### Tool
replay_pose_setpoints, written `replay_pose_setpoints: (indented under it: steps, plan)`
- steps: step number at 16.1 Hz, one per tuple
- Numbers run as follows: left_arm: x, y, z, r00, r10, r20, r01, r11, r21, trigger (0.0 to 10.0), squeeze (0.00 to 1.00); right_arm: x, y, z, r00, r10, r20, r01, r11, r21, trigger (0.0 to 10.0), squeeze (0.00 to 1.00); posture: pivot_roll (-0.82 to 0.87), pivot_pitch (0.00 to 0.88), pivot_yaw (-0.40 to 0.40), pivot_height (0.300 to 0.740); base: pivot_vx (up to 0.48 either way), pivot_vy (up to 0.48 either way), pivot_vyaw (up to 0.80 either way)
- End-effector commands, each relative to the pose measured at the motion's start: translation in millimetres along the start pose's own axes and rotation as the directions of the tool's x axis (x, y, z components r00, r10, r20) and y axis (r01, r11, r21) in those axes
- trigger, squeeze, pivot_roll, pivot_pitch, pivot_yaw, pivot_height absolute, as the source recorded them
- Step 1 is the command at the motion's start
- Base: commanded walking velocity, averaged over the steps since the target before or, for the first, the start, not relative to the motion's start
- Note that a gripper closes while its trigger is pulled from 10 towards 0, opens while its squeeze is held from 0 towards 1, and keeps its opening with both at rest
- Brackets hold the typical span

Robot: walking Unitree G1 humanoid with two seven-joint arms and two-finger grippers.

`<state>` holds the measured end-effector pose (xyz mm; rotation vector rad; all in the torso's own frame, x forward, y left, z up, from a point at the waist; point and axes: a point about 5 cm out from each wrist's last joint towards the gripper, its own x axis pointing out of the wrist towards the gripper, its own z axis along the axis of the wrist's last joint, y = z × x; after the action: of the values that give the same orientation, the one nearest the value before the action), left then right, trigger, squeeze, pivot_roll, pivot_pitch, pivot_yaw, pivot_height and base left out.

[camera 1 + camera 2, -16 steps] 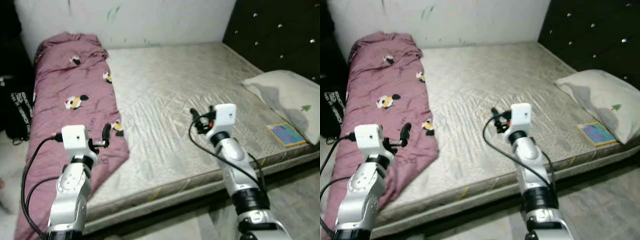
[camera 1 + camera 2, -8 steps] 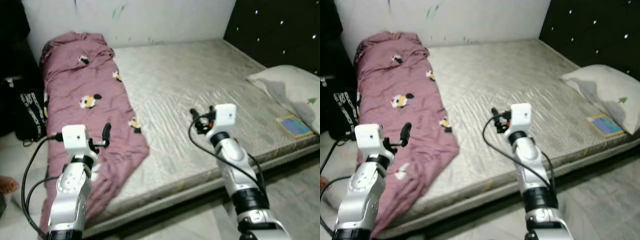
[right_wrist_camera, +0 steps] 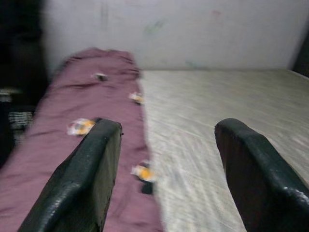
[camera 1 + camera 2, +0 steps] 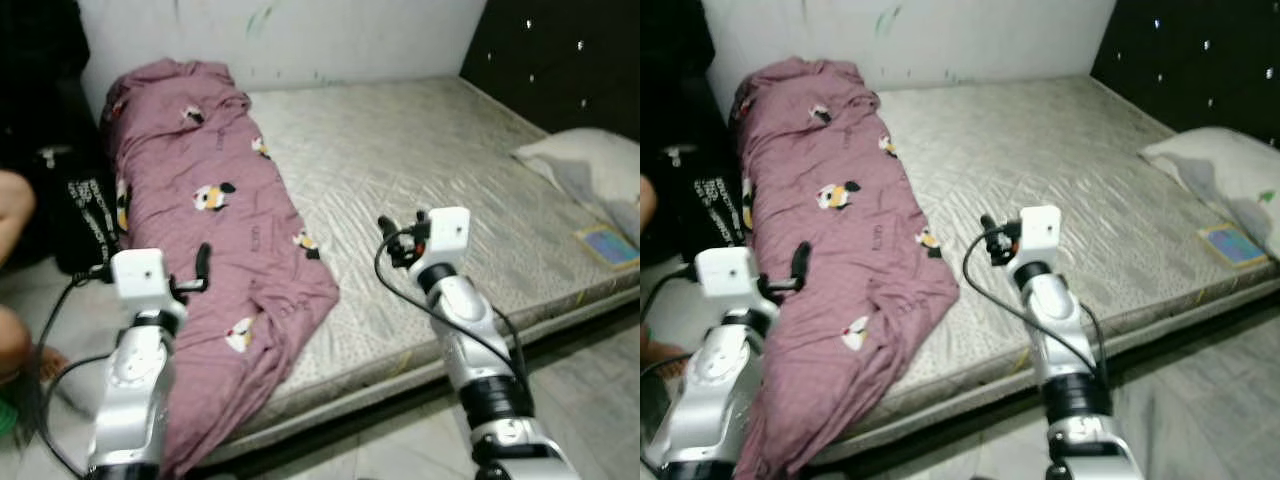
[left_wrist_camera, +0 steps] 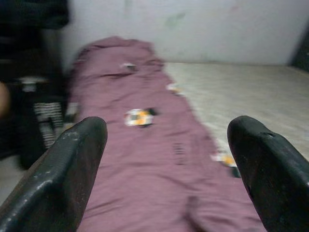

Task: Clean up the room

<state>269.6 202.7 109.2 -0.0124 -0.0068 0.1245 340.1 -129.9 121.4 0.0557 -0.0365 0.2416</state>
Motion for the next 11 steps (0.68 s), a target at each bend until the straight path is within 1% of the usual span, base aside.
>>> replay_pose_setpoints:
  steps: [1,3,4,5,7,9,11]
  plan:
    - [1.1,-1.6,10,0.999,0.019,0.046,-0.019,1.000,0.006,10.0,0.00,1.2,-5.3,6,1.000,-0.014,0.018,0.015,1.000,-0.014,10.0,0.00,-0.01,0.000,-0.072,0.740,0.000,0.000,0.00]
    - [2.1,0.4,13,0.997,0.053,0.063,-0.054,0.998,0.025,10.0,0.00,3.7,-6.9,7,1.000,-0.017,0.018,0.017,1.000,-0.017,10.0,0.00,-0.01,0.000,-0.079,0.740,0.000,0.000,0.00]
    - [1.6,4.3,10,0.996,0.073,0.054,-0.074,0.997,0.016,10.0,0.00,4.5,-6.7,8,1.000,-0.017,0.022,0.017,1.000,-0.018,10.0,0.00,-0.01,0.000,-0.079,0.740,0.000,0.000,0.00]
    - [-0.4,9.0,6,0.995,0.096,0.038,-0.095,0.995,-0.011,10.0,0.00,4.8,-6.8,11,0.999,-0.016,0.030,0.016,1.000,-0.017,10.0,0.00,-0.01,0.000,-0.082,0.740,0.000,0.000,0.00]
    - [-2.7,13.1,4,0.993,0.110,0.034,-0.111,0.994,0.005,10.0,0.00,1.0,-8.1,7,1.000,-0.014,0.022,0.015,1.000,-0.019,10.0,0.00,-0.01,0.000,-0.080,0.740,0.000,0.000,0.00]
    - [-6.1,15.8,2,0.990,0.138,0.017,-0.137,0.990,-0.021,10.0,0.00,-2.9,-9.3,5,1.000,-0.021,0.020,0.021,1.000,-0.018,10.0,0.00,-0.02,0.000,-0.064,0.740,0.000,0.000,0.00]
    - [-9.8,15.3,-1,0.991,0.134,-0.002,-0.134,0.991,-0.016,10.0,0.00,-9.5,-11.1,2,0.999,-0.042,0.017,0.042,0.999,-0.011,10.0,0.00,-0.03,0.000,-0.047,0.740,0.000,0.000,0.00]
